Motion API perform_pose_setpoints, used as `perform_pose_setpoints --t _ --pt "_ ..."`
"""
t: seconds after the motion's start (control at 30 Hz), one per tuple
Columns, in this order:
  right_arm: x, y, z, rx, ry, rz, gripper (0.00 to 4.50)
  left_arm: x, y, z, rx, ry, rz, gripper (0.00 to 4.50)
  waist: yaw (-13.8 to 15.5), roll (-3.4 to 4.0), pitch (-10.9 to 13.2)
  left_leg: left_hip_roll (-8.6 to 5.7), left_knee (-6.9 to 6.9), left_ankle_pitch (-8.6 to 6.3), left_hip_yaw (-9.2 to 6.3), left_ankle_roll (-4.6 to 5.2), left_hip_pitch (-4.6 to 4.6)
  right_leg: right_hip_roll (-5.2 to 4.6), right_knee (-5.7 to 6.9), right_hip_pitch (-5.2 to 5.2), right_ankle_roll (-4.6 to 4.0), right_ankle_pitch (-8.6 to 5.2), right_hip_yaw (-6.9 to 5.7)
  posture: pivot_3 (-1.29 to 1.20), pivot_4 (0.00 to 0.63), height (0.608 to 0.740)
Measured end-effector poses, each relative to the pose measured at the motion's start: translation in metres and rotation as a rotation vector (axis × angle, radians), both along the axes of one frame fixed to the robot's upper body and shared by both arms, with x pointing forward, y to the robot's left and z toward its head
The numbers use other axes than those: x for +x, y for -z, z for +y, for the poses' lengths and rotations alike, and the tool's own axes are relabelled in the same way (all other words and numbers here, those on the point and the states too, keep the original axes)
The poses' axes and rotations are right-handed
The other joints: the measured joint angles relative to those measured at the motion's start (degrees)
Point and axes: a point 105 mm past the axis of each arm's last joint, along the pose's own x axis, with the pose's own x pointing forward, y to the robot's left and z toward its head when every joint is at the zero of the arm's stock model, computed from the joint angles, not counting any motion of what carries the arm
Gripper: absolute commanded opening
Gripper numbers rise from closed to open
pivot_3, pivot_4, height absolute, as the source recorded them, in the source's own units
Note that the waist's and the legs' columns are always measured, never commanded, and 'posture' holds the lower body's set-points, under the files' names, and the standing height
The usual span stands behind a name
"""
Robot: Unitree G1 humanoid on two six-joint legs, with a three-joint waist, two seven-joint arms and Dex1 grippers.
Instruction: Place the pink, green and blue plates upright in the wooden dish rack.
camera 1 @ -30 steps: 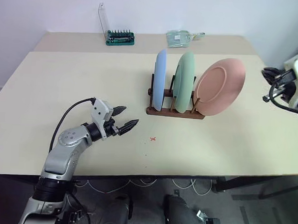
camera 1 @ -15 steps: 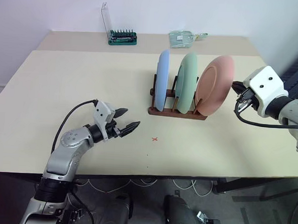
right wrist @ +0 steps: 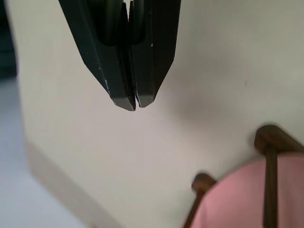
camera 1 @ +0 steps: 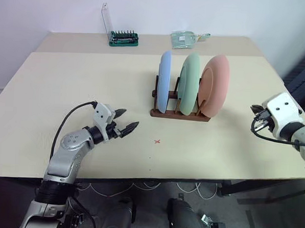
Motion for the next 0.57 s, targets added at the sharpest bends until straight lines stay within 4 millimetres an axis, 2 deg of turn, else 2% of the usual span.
perform_pose_setpoints --t 0.1,0.23,0.33,0.57 --pt "0.001 0.007 -0.011 0.072 0.035 -0.022 0.03 0.005 0.001 0.024 0.023 -0.078 -0.009 3.89 0.0 0.02 0.0 0.00 0.00 0.00 0.00 0.00 0.00 0.00 -0.01 0.01 0.00 0.00 0.00 0.00 0.150 0.740" --pt "0.001 0.012 -0.021 0.106 0.055 -0.039 0.03 0.002 0.002 0.045 0.049 -0.114 -0.016 3.89 0.1 0.03 0.0 -0.01 0.00 0.00 -0.01 0.00 0.00 -0.01 -0.01 0.02 0.00 0.00 0.00 0.00 0.150 0.740" --pt "0.001 0.013 -0.017 0.159 0.030 -0.066 0.03 0.000 0.004 0.048 0.053 -0.115 -0.018 3.89 0.1 0.03 0.0 -0.01 0.03 0.00 -0.02 0.00 0.00 -0.01 -0.02 0.05 0.01 0.00 0.00 0.00 0.150 0.740" --pt "-0.002 0.030 -0.023 0.185 0.052 -0.031 0.03 -0.002 0.007 0.052 0.040 -0.136 -0.009 3.89 0.0 0.04 0.0 -0.01 0.02 0.00 -0.04 0.00 0.03 -0.01 0.01 0.05 0.00 0.00 0.00 0.00 0.150 0.740"
